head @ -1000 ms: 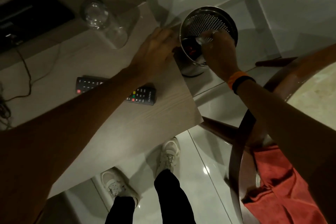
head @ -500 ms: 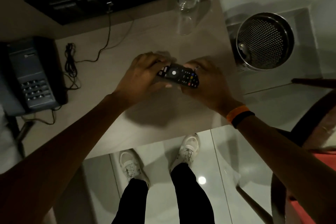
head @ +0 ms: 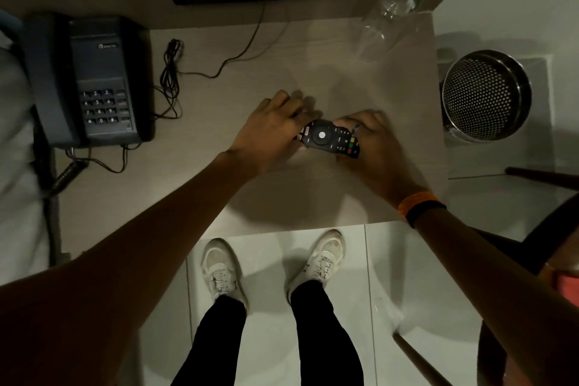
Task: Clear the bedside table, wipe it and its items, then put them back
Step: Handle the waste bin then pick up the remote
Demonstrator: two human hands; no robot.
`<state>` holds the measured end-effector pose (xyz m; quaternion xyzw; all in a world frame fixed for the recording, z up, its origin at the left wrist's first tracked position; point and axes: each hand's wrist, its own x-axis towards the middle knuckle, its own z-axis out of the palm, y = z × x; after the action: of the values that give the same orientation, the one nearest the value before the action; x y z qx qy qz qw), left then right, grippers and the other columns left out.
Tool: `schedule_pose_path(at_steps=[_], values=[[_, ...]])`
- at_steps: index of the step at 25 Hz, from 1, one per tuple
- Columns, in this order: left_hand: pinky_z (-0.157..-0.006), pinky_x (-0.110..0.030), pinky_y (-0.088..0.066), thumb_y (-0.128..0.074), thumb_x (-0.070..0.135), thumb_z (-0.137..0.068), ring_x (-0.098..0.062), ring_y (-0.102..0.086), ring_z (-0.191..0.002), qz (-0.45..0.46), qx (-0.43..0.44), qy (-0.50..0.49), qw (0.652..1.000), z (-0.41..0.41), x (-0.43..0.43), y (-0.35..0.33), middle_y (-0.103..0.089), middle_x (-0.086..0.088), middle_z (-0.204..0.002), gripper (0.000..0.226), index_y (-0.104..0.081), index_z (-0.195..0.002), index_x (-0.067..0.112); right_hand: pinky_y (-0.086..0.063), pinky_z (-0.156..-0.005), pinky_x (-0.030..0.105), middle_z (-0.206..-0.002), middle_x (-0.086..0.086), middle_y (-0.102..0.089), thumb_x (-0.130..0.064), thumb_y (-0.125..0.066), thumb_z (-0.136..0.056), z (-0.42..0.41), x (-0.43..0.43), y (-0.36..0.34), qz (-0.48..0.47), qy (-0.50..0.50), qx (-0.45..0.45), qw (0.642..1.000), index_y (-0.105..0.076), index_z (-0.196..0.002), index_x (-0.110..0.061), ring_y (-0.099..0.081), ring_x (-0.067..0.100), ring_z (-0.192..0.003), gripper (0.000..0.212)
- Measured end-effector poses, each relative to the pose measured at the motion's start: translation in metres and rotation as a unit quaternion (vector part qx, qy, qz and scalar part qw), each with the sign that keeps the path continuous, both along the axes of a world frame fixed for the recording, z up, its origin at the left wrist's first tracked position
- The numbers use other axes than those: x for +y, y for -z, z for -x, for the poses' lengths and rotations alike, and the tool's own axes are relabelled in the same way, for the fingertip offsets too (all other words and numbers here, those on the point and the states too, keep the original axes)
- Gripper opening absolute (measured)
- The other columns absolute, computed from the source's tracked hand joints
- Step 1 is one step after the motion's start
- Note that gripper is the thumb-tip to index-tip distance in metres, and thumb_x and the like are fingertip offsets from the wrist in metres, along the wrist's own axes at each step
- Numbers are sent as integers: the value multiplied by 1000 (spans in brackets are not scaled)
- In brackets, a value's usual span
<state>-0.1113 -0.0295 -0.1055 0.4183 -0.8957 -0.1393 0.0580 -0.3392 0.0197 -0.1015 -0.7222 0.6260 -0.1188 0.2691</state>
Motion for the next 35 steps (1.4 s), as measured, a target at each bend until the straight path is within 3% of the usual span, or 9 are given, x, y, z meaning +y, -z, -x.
schedule_pose_path(at_steps=[3,8,10,16,19,23,26,32,35], values=[[-80,-46,-53,-83,24,-75,-40,-61,-105,4,-1,-23,1000,-33,15,-8,-67,-15,-118,52,-69,-123,9,-39,-97,24,-118,8,-64,-12,-76,-69,-27,0,-9,31,-29,-10,999,-66,-124,-8,-44,18,-113,56],[-82,-47,-52,-67,43,-80,-39,-62,-101,18,3,-151,988,-130,51,-49,-68,-16,-114,54,-71,-119,6,-46,-98,31,-117,6,-61,-8,-78,-70,-123,-23,-49,16,-153,-24,988,-66,-129,-13,-51,26,-115,61],[-82,-45,-50,-82,38,-72,-38,-62,-102,20,2,-237,971,-181,76,-77,-67,-14,-115,59,-70,-121,7,-47,-95,29,-114,6,-62,-6,-76,-68,-181,-33,-77,43,-221,-40,973,-67,-127,-13,-52,24,-112,60],[-81,-40,-47,-81,42,-68,-30,-60,-101,74,-12,-461,884,-338,193,-176,-66,-4,-113,60,-69,-120,16,-52,-95,39,-114,4,-63,-20,-76,-67,-393,-17,-174,114,-448,-73,884,-67,-124,-14,-55,24,-107,58],[-81,-41,-47,-81,37,-73,-30,-60,-102,93,-37,-531,842,-402,275,-221,-66,-6,-116,56,-68,-122,13,-52,-86,37,-109,3,-63,-27,-71,-68,-490,31,-211,130,-543,-95,824,-67,-121,-18,-55,23,-101,54],[-82,-42,-49,-82,28,-73,-31,-59,-106,57,-122,-532,836,-474,386,-261,-64,-9,-121,58,-65,-127,13,-42,-80,24,-107,2,-59,-30,-76,-73,-575,128,-233,91,-601,-95,788,-67,-124,-16,-52,21,-100,54],[-80,-43,-53,-81,19,-72,-33,-60,-106,-10,-180,-503,845,-522,451,-271,-64,-9,-121,57,-64,-126,14,-49,-75,32,-105,6,-54,-32,-77,-75,-619,209,-227,47,-618,-97,779,-66,-115,-11,-53,25,-96,46],[-81,-47,-57,-77,6,-77,-32,-57,-115,-89,-223,-409,880,-592,484,-249,-59,-8,-126,52,-58,-124,16,-51,-86,37,-112,6,-46,-45,-71,-84,-666,303,-199,-29,-563,-64,823,-51,-127,-13,-46,20,-91,57],[-81,-48,-58,-78,-1,-74,-34,-57,-117,-111,-221,-370,895,-609,481,-226,-60,-10,-124,57,-55,-123,15,-44,-95,40,-111,7,-50,-55,-64,-86,-675,315,-177,-4,-561,-7,828,-48,-132,-12,-52,23,-97,65]])
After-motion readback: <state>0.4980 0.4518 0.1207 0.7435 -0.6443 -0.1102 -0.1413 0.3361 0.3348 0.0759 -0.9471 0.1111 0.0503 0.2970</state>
